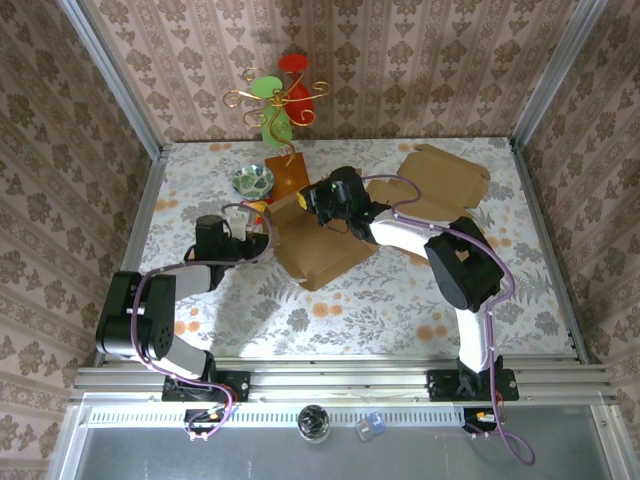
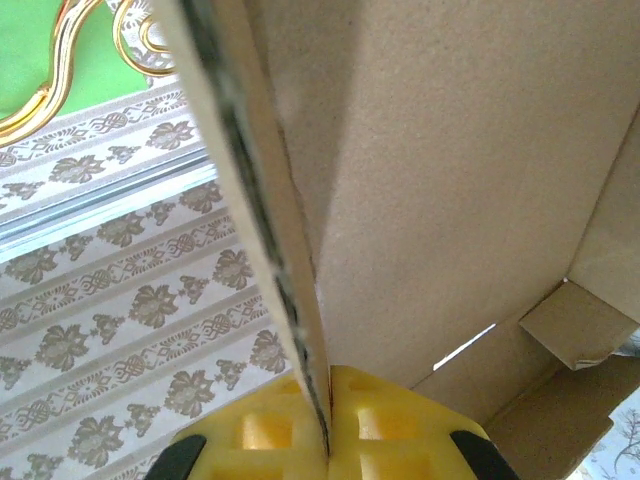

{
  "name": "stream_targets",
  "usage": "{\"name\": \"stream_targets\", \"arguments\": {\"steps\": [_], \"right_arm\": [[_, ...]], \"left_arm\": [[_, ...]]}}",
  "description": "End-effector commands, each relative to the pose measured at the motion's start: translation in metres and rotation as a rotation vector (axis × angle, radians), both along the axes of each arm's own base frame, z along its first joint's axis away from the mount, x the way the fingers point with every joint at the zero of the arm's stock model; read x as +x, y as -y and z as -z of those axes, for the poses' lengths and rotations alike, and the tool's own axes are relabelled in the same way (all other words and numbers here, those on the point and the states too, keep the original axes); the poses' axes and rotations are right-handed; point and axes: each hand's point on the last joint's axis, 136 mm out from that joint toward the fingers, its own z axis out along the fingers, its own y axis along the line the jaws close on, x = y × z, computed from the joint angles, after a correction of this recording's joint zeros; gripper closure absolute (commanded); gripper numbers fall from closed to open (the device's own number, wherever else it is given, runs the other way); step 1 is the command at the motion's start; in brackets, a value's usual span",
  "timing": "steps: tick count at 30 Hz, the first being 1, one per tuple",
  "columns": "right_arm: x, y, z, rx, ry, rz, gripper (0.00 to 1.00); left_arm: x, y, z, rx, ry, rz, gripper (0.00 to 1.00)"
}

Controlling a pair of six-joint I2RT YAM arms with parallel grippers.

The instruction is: Fold the paper box

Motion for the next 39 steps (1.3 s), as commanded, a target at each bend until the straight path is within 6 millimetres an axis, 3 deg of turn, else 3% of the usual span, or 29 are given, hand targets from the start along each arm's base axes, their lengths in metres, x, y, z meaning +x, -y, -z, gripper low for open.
{"name": "stream_targets", "arguments": {"steps": [1, 21, 25, 31, 35, 39], "right_arm": [[-0.057, -0.031, 0.037, -0.042, -0.201, -0.170, 1.00], [-0.074, -0.024, 0.034, -0.082, -0.261, -0.240, 1.00], [-0.084, -0.017, 0.030, -0.104, -0.263, -0.247, 1.00], [-0.102, -0.013, 0.016, -0.088, -0.250, -0.238, 1.00], [-0.114, -0.012, 0.003, -0.103, -0.246, -0.227, 1.00], [-0.120, -0.014, 0.004, -0.146, -0.259, -0.219, 1.00]], "left_arm": [[0.003, 0.022, -0.042, -0.068, 0.194, 0.141, 0.74], [-0.004, 0.020, -0.049, -0.053, 0.278, 0.164, 0.58], [-0.005, 0.020, -0.057, -0.053, 0.278, 0.172, 0.60], [-0.029, 0.027, -0.067, -0.088, 0.251, 0.232, 0.69], [-0.052, 0.034, -0.064, -0.076, 0.229, 0.261, 0.66], [-0.060, 0.032, -0.057, -0.056, 0.212, 0.238, 0.63]]}}
